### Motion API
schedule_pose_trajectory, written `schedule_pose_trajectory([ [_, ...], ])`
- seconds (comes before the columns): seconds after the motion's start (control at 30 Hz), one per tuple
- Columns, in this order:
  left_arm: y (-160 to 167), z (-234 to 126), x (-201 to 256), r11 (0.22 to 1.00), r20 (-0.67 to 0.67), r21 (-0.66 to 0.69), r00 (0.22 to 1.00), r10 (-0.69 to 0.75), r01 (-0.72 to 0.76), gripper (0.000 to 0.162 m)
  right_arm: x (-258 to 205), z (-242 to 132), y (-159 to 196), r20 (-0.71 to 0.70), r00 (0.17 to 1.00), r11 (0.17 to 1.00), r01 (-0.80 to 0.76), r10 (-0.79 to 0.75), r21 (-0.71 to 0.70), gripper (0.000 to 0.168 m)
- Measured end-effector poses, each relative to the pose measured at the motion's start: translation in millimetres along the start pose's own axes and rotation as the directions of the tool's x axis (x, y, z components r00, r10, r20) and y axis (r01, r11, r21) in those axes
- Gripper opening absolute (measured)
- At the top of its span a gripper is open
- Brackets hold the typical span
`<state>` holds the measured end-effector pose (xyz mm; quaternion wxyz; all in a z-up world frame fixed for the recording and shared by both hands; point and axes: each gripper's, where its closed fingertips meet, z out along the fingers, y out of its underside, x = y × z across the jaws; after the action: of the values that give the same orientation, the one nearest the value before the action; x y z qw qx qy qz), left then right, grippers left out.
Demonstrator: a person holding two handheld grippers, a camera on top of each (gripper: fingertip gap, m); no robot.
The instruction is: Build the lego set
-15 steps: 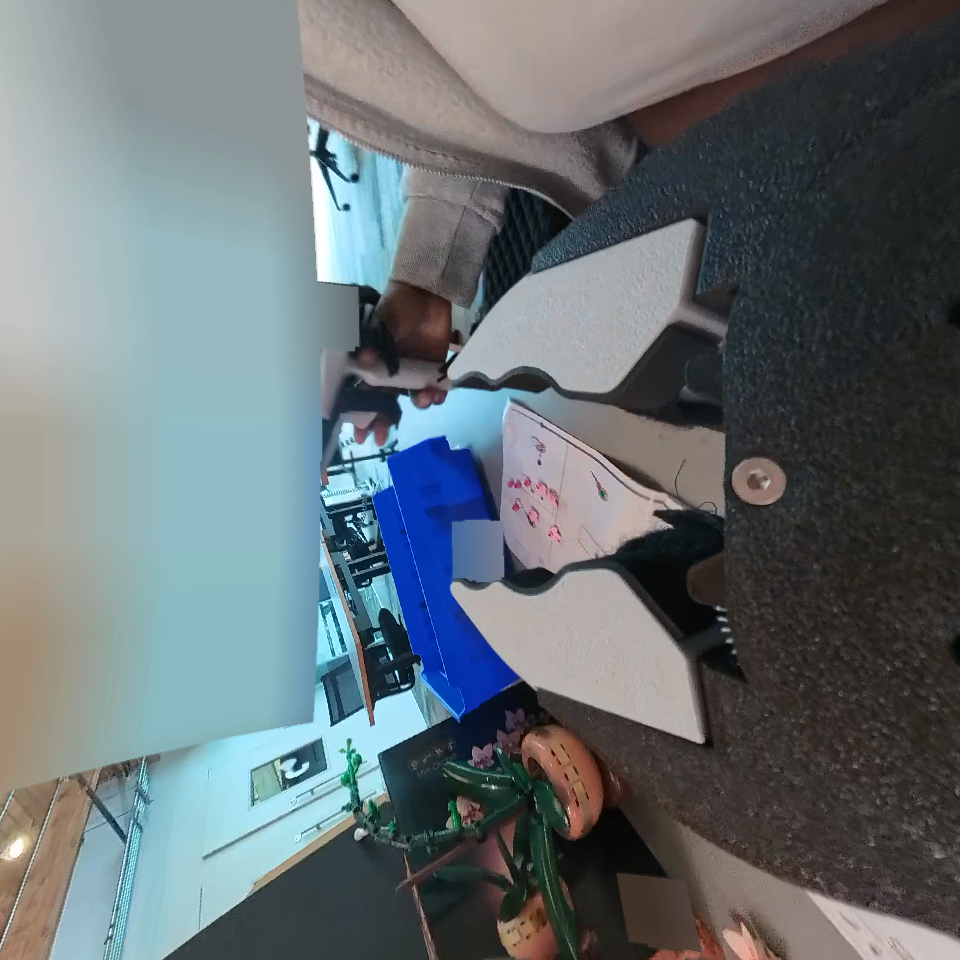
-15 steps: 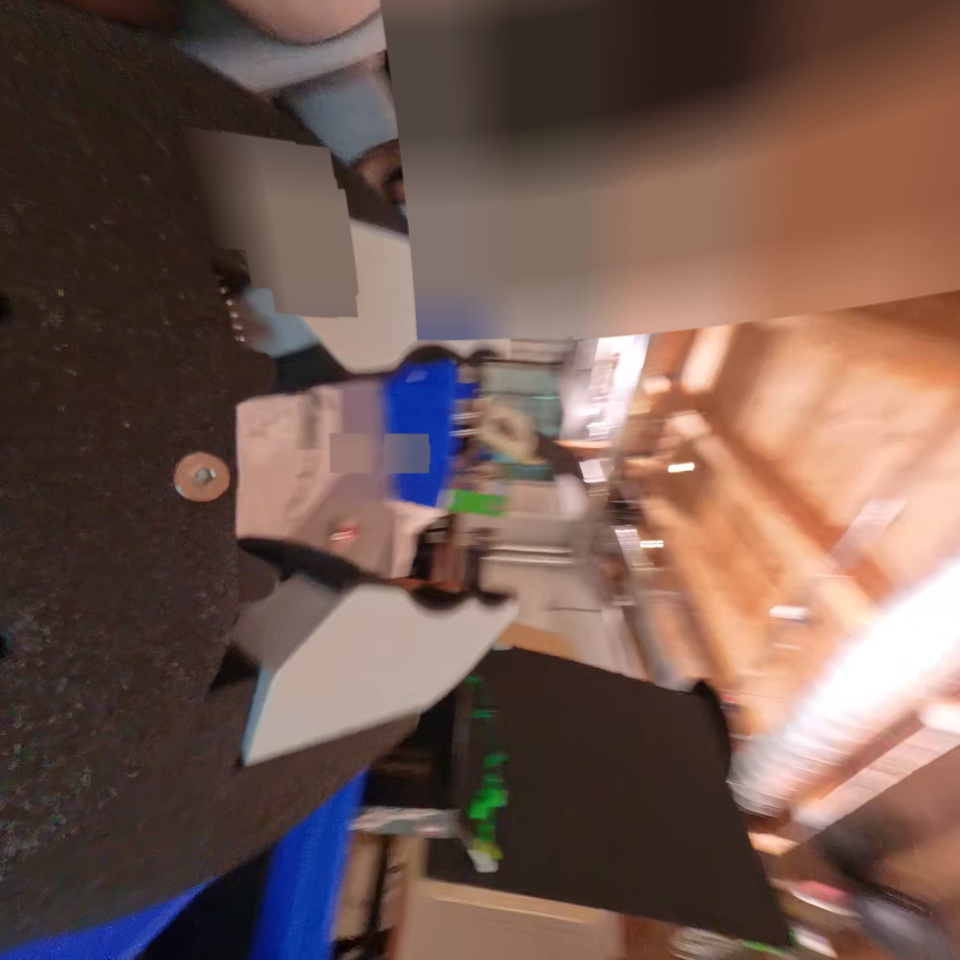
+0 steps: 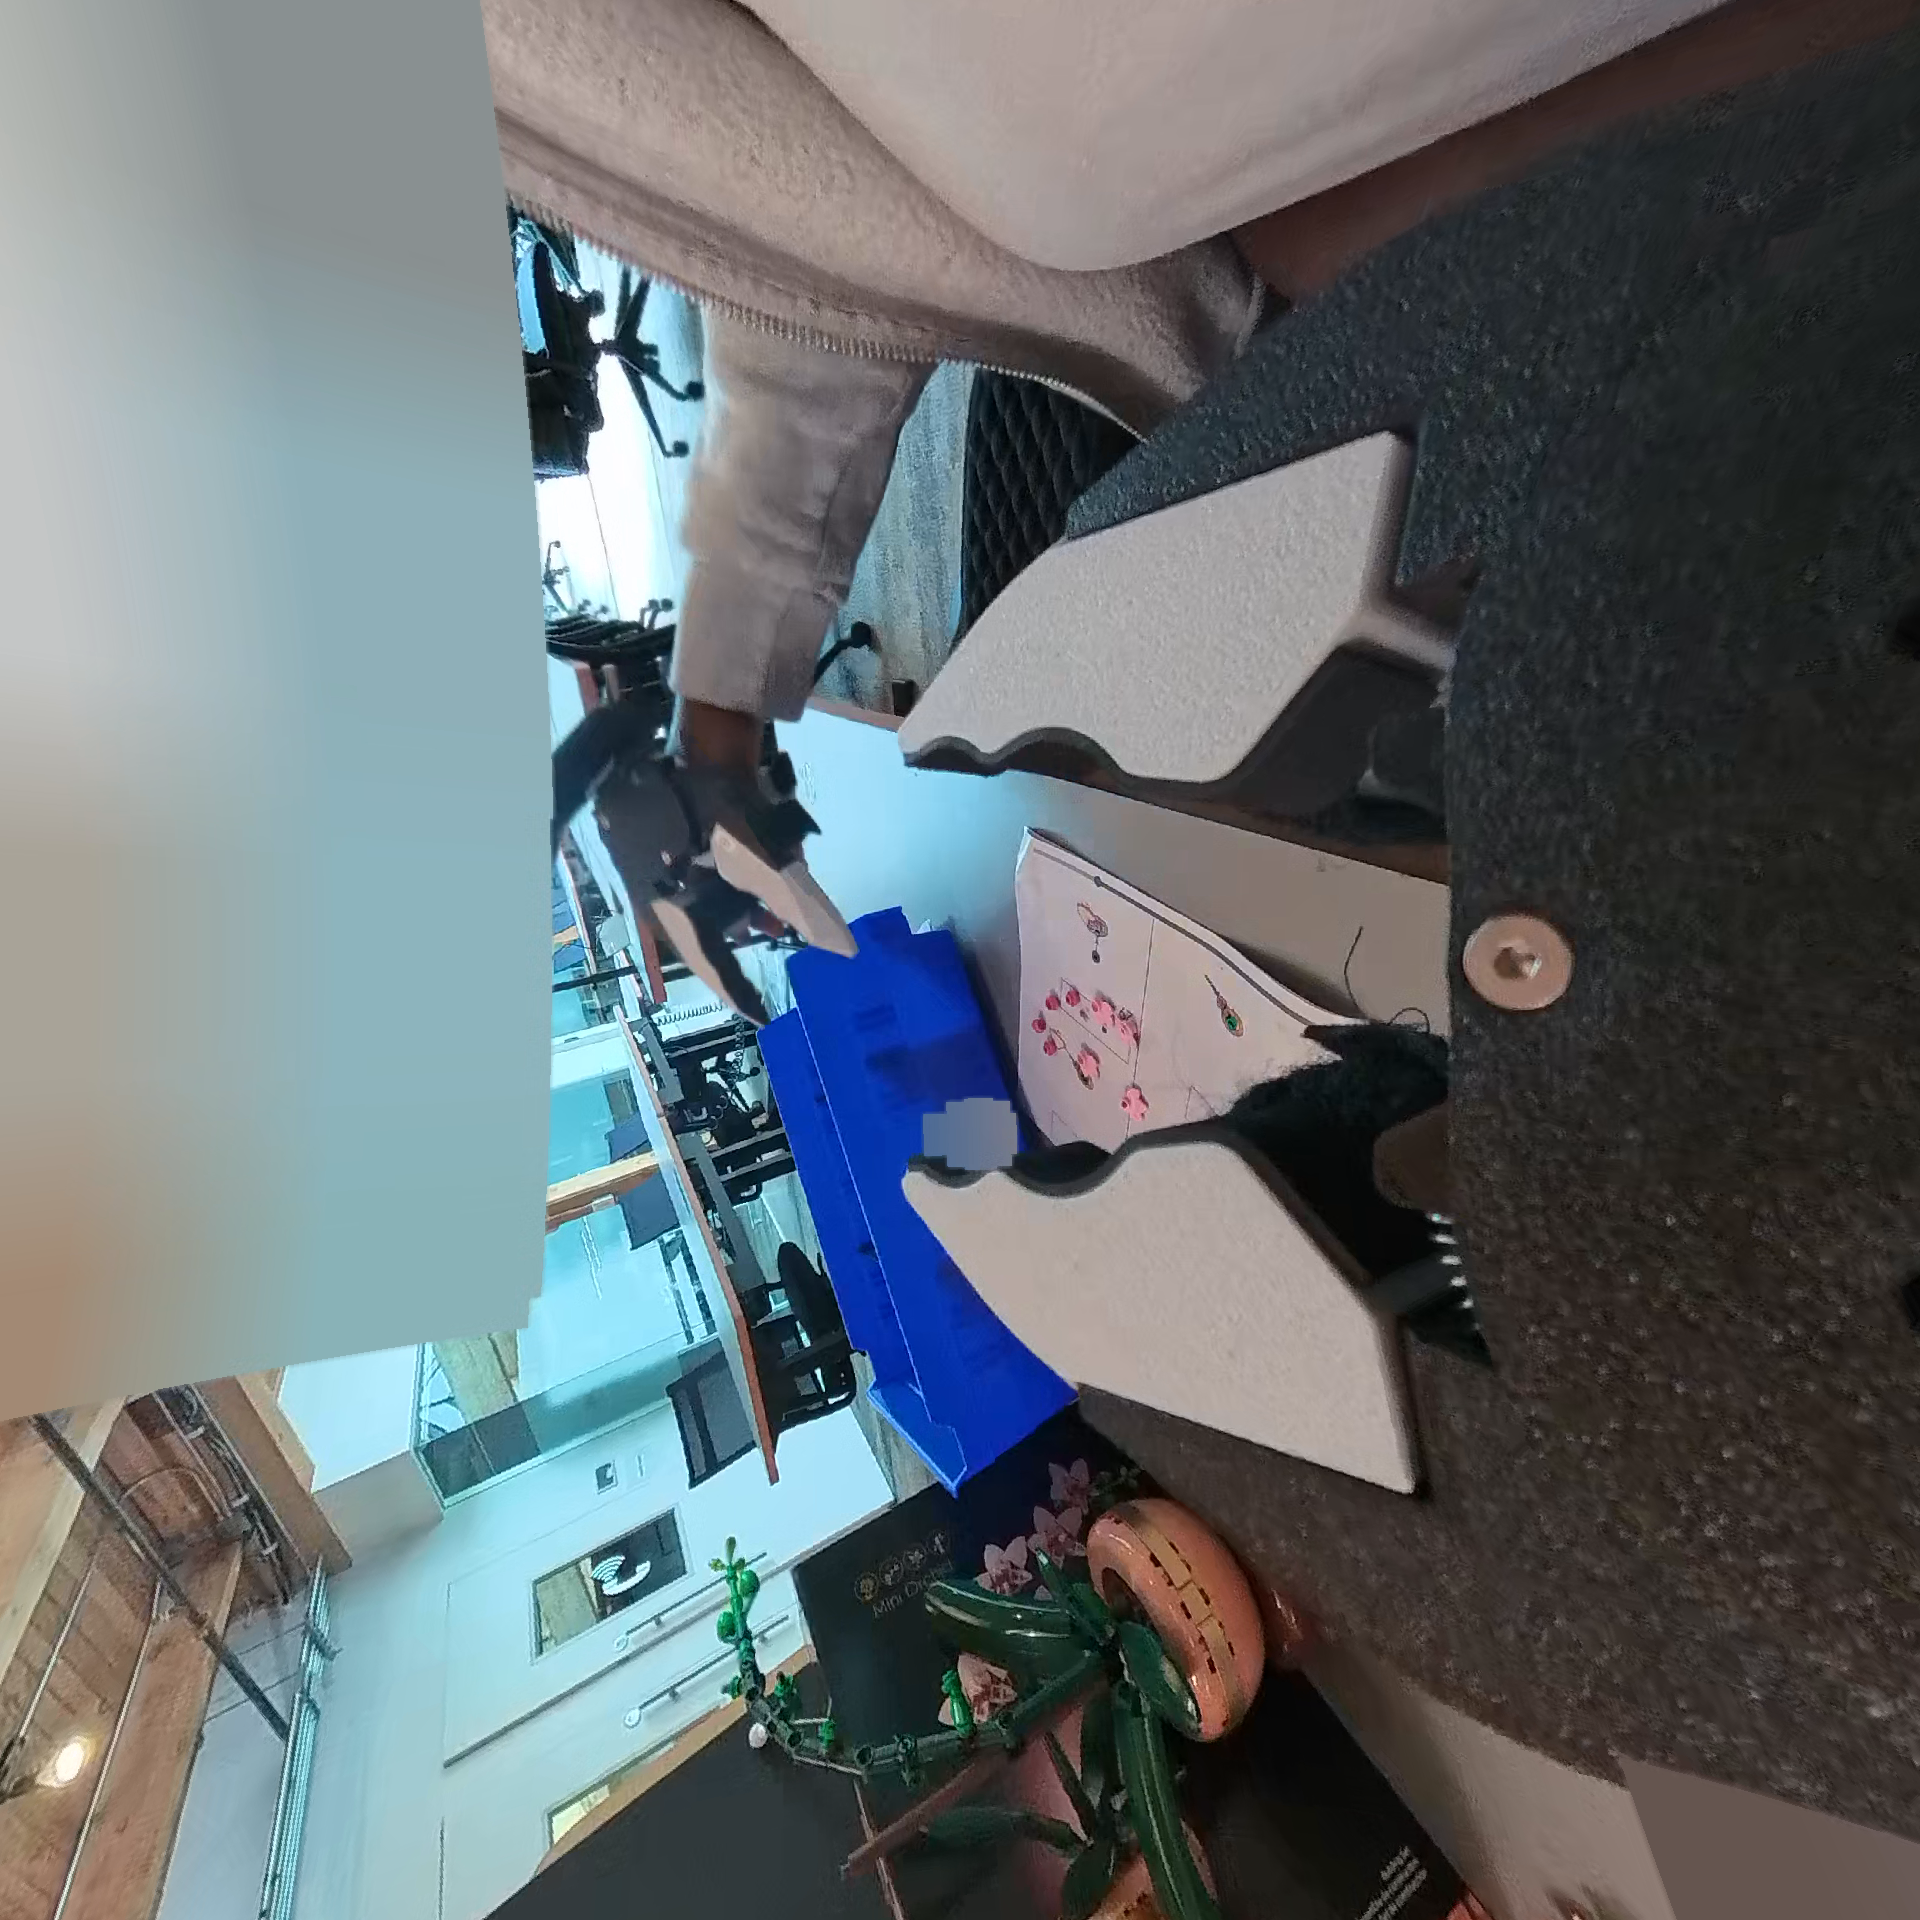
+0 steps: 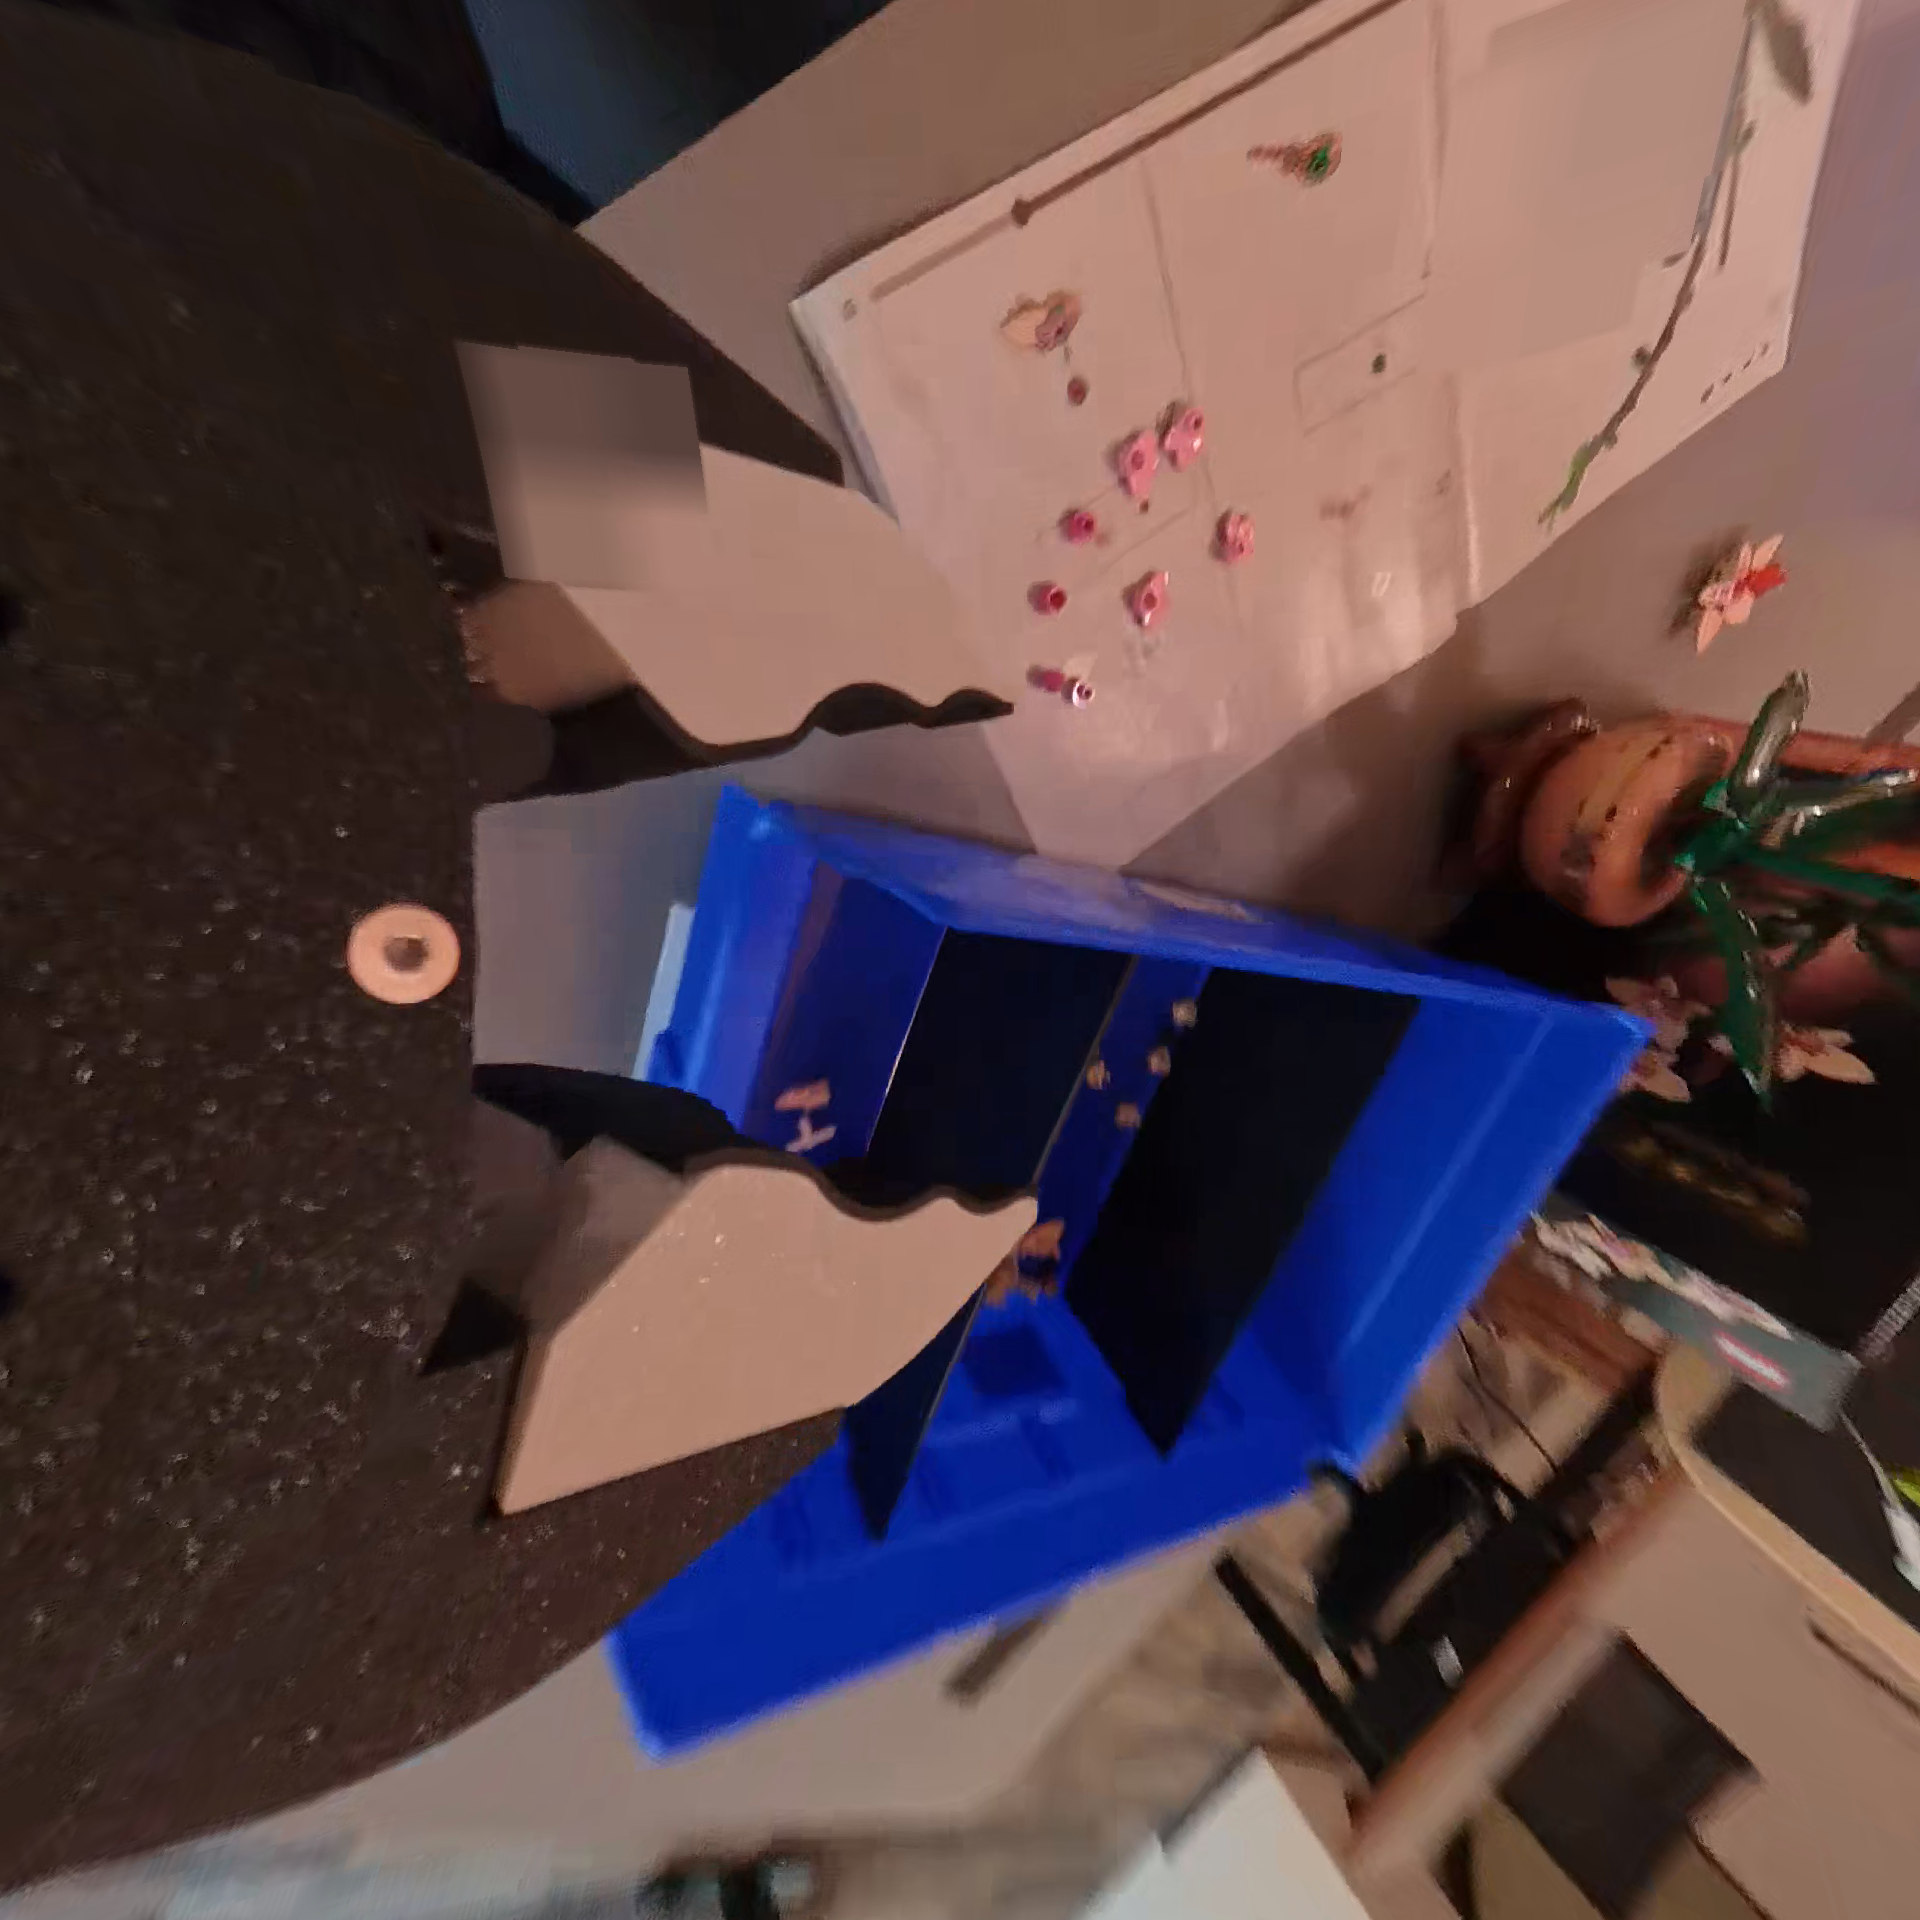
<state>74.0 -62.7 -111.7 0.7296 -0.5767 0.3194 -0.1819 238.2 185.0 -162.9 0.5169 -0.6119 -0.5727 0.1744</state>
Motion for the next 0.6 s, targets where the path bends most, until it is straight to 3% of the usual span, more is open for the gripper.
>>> schedule_pose_trajectory([
  [0.07,-1,0,1,1.000,-0.004,-0.001,1.000,0.020,-0.020,0.069,-7,20,4,0.056,0.998,0.998,-0.020,0.023,-0.051,0.075],
  [0.1,-1,0,1,1.000,-0.005,0.000,1.000,0.026,-0.026,0.068,-9,28,10,0.055,0.998,0.995,0.008,-0.003,-0.097,0.055],
  [0.13,-1,0,1,1.000,-0.006,0.000,1.000,0.028,-0.028,0.068,-12,35,17,0.058,0.998,0.988,0.042,-0.034,-0.146,0.024],
  [0.17,0,0,1,1.000,-0.008,-0.002,1.000,0.029,-0.029,0.067,-11,40,21,0.021,1.000,0.986,0.017,-0.014,-0.169,0.014],
  [0.33,4,-4,-4,0.999,0.008,-0.023,0.999,0.037,-0.037,0.066,-15,43,26,-0.108,0.988,0.974,-0.132,0.113,-0.184,0.008],
  [0.47,7,-8,-9,0.999,0.022,-0.026,0.999,0.025,-0.025,0.066,-15,38,28,-0.226,0.972,0.967,-0.110,0.058,-0.228,0.009],
  [0.6,10,-9,-13,0.999,0.039,-0.038,0.999,0.021,-0.020,0.064,-12,30,30,-0.301,0.943,0.949,-0.217,0.143,-0.229,0.010],
])
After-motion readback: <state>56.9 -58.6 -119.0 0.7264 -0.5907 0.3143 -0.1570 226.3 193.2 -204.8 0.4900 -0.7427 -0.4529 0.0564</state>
